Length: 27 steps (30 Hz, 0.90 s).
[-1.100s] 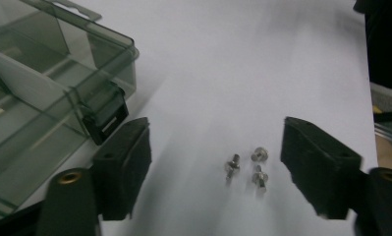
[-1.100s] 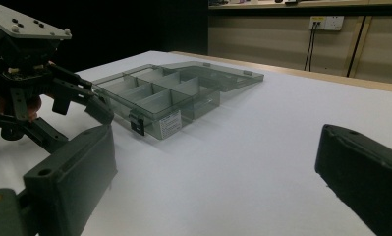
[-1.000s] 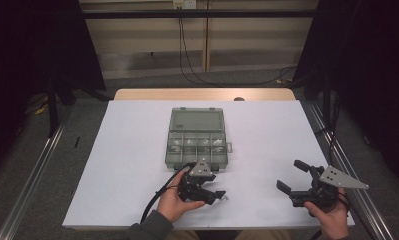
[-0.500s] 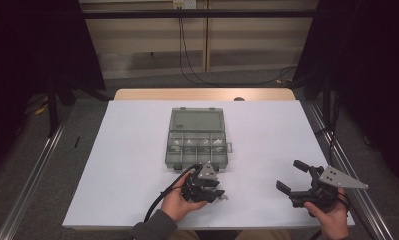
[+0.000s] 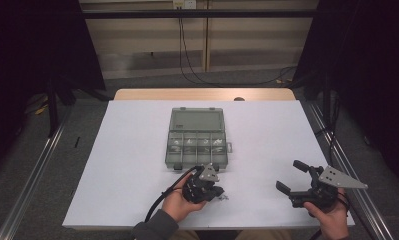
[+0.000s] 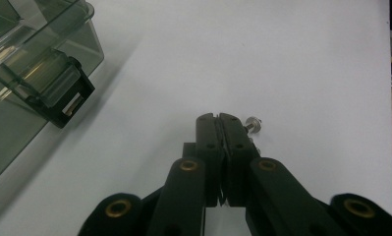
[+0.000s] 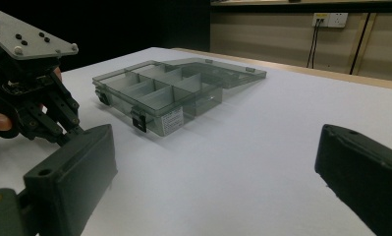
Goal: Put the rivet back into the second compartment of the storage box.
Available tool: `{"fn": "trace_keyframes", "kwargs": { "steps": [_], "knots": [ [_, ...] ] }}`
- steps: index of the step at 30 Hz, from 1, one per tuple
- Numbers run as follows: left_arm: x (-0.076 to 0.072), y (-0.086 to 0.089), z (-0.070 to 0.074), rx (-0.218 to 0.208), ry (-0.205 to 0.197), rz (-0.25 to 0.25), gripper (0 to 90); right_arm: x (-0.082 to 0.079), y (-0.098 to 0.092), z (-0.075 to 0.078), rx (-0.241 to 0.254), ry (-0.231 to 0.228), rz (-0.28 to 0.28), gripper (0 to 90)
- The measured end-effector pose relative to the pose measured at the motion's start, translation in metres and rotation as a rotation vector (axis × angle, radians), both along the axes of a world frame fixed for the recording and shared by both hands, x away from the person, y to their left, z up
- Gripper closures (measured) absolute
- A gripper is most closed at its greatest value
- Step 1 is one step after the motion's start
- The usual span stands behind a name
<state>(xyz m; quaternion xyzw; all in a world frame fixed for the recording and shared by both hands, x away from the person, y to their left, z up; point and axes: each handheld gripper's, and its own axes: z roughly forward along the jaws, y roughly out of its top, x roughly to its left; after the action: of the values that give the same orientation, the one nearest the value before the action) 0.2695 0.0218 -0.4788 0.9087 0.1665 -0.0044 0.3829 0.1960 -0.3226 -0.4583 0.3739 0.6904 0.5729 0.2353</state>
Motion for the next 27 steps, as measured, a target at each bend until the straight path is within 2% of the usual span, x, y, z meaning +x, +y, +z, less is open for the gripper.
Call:
{"fn": "trace_keyframes", "kwargs": {
  "steps": [7, 14, 16, 24, 27],
  "knots": [
    [-0.001, -0.001, 0.000, -0.002, 0.016, 0.027, 88.7, 0.000, 0.000, 0.000, 0.001, 0.002, 0.002, 1.7],
    [0.000, 0.001, 0.002, 0.006, 0.013, 0.051, 88.9, 0.000, 0.000, 0.001, 0.000, 0.001, 0.004, 1.7],
    [0.002, 0.004, 0.003, 0.001, 0.023, 0.066, 89.0, -0.001, 0.000, 0.001, 0.003, 0.001, 0.003, 1.7],
    [0.005, 0.012, 0.011, -0.030, 0.021, 0.085, 88.9, -0.001, 0.000, 0.001, 0.003, -0.002, 0.001, 1.7],
    [0.008, 0.016, 0.014, -0.044, 0.023, 0.108, 89.0, -0.001, -0.001, 0.001, 0.005, -0.005, -0.003, 1.7]
  ]
}}
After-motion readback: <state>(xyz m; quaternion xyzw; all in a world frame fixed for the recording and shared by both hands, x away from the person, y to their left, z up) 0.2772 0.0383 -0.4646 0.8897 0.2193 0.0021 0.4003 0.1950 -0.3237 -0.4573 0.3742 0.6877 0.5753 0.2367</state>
